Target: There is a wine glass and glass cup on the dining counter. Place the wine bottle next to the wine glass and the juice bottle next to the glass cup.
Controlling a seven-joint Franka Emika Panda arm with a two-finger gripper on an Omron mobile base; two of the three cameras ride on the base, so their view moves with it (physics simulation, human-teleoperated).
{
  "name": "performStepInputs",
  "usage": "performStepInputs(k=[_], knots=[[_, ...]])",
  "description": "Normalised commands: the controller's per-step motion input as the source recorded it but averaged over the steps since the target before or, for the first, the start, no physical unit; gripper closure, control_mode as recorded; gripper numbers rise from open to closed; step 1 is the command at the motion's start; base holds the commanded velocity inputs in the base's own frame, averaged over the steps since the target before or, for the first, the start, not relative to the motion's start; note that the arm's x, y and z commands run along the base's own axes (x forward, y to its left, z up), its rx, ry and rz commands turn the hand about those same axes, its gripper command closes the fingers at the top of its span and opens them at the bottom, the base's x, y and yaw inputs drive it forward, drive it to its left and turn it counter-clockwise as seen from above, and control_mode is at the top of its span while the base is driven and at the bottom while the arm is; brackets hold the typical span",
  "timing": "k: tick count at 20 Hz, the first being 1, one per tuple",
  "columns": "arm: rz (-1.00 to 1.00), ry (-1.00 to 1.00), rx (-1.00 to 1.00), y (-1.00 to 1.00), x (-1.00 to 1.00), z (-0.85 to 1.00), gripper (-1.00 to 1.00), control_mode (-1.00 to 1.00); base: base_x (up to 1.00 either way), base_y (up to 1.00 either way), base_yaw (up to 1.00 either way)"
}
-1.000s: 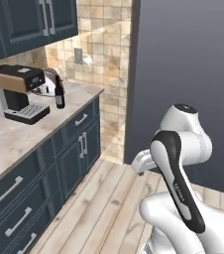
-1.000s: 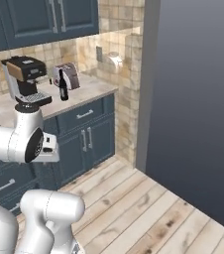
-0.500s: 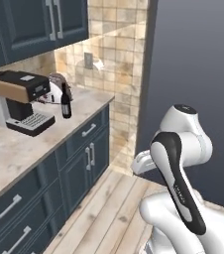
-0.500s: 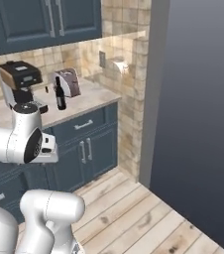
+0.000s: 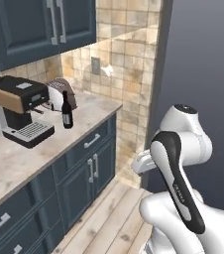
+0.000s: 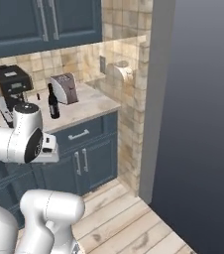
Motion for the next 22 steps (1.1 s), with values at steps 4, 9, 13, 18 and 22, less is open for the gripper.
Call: performStepInputs(k=[4,9,13,18,22], knots=[[0.0,0.0,0.0,0.0,0.0,0.0,-1.0,1.0,0.57,-0.09,0.36],[0.0,0.0,0.0,0.0,0.0,0.0,-1.0,1.0,0.55,-0.08,0.38],[0.0,0.0,0.0,0.0,0.0,0.0,-1.0,1.0,0.59,-0.1,0.3],[0.0,0.0,0.0,0.0,0.0,0.0,-1.0,1.0,0.61,-0.15,0.19],[0.0,0.0,0.0,0.0,0.0,0.0,-1.0,1.0,0.62,-0.16,0.17]])
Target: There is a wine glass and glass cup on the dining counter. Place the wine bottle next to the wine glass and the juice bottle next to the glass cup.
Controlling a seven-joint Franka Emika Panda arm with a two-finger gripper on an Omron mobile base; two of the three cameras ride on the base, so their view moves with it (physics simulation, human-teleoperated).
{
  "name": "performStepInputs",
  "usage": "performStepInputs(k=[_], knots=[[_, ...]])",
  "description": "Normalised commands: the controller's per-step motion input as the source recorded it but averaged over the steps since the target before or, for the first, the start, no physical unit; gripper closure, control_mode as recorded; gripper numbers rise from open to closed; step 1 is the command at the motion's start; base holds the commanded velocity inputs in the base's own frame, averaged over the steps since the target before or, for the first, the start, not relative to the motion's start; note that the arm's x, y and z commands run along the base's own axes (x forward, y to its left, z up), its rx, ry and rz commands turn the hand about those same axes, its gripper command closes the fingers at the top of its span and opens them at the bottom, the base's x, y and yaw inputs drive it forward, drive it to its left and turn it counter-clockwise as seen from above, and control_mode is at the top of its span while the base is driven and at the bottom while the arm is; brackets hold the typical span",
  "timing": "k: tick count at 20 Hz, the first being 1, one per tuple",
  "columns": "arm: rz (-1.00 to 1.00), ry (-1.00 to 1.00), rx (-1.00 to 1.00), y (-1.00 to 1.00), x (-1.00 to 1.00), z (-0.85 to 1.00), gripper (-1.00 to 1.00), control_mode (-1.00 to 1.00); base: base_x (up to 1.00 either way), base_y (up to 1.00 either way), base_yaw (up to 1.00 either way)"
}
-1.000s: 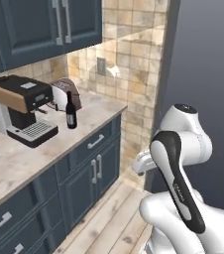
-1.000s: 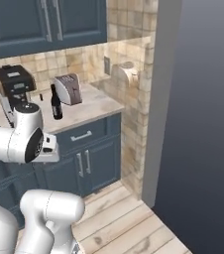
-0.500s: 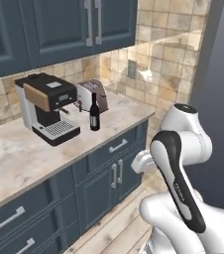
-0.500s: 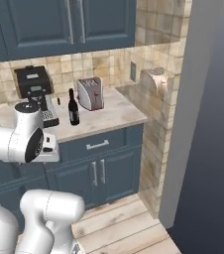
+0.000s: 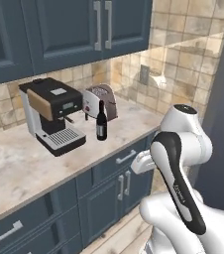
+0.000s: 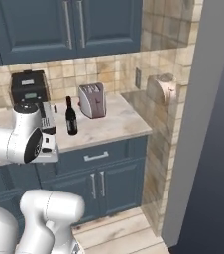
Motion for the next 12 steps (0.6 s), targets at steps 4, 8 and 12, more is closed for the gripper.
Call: performStepInputs(k=[4,8,12], knots=[[0.0,0.0,0.0,0.0,0.0,0.0,-1.0,1.0,0.58,-0.19,0.16],[0.0,0.0,0.0,0.0,0.0,0.0,-1.0,1.0,0.51,-0.2,0.22],[0.0,0.0,0.0,0.0,0.0,0.0,-1.0,1.0,0.52,-0.18,0.26]])
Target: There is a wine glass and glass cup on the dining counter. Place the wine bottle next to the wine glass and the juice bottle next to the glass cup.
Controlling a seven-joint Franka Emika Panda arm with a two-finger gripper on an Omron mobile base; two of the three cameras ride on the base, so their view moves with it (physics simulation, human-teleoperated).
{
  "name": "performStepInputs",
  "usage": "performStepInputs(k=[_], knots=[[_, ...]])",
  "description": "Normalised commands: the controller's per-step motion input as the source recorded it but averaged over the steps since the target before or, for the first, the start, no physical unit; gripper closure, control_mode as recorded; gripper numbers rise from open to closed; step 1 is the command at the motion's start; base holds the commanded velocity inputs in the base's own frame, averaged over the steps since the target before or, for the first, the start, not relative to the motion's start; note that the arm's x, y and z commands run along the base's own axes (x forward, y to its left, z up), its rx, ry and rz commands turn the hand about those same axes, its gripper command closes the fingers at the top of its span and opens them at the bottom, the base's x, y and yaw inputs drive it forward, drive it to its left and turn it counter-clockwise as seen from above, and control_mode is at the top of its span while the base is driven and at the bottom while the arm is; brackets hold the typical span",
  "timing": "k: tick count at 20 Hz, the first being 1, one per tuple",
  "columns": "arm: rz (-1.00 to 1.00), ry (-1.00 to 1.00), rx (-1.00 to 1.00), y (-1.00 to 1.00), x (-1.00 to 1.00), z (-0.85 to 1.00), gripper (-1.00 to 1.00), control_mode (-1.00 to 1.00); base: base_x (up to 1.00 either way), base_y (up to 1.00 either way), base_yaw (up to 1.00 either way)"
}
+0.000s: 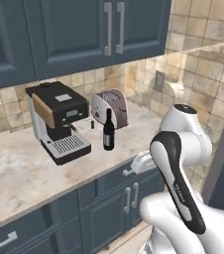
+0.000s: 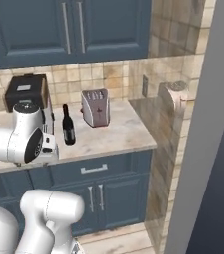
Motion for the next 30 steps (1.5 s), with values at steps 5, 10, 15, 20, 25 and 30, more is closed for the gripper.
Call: performStepInputs(k=[5,10,15,20,25,30], knots=[[0.0,0.0,0.0,0.0,0.0,0.0,-1.0,1.0,0.5,-0.18,0.25],[0.0,0.0,0.0,0.0,0.0,0.0,-1.0,1.0,0.56,-0.13,0.23],[0.0,0.0,0.0,0.0,0.0,0.0,-1.0,1.0,0.69,-0.07,0.14],[0.0,0.0,0.0,0.0,0.0,0.0,-1.0,1.0,0.61,-0.06,0.14],[0.0,0.0,0.0,0.0,0.0,0.0,-1.0,1.0,0.16,-0.02,0.0],[0.0,0.0,0.0,0.0,0.0,0.0,-1.0,1.0,0.0,0.0,0.0]])
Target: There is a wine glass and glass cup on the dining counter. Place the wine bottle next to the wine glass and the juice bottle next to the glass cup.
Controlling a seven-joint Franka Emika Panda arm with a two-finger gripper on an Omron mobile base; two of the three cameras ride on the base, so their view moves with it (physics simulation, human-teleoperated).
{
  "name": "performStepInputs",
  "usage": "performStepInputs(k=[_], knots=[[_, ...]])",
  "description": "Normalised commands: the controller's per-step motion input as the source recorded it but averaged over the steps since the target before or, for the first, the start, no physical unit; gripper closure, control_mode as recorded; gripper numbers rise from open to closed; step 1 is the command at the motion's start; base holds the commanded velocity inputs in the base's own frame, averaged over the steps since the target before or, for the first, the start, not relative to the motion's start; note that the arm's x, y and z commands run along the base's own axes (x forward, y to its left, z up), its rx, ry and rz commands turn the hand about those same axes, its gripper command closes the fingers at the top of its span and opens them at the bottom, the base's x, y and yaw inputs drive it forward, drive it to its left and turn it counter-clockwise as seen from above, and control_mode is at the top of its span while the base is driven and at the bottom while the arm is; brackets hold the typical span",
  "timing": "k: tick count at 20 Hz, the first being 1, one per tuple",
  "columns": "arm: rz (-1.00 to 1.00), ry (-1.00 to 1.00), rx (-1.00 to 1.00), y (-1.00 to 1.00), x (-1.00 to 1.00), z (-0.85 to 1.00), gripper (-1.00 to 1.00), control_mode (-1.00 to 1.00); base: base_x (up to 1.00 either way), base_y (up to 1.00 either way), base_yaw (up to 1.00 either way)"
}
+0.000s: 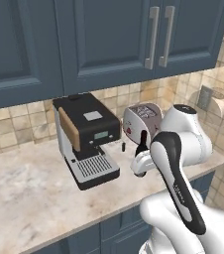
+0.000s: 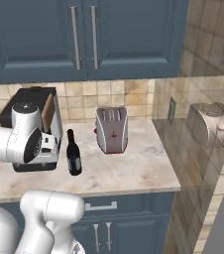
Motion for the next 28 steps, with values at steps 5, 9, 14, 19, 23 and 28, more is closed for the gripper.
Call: performStepInputs(k=[5,9,14,19,23,28], knots=[[0.0,0.0,0.0,0.0,0.0,0.0,-1.0,1.0,0.0,0.0,0.0],[0.0,0.0,0.0,0.0,0.0,0.0,-1.0,1.0,0.0,0.0,0.0],[0.0,0.0,0.0,0.0,0.0,0.0,-1.0,1.0,-0.02,0.0,0.0],[0.0,0.0,0.0,0.0,0.0,0.0,-1.0,1.0,-0.13,0.03,0.05],[0.16,0.03,0.0,0.0,-0.2,0.07,-1.0,-1.0,0.0,0.0,0.0],[0.18,0.03,-0.01,-0.03,-0.29,0.11,-1.0,-1.0,0.0,0.0,0.0]])
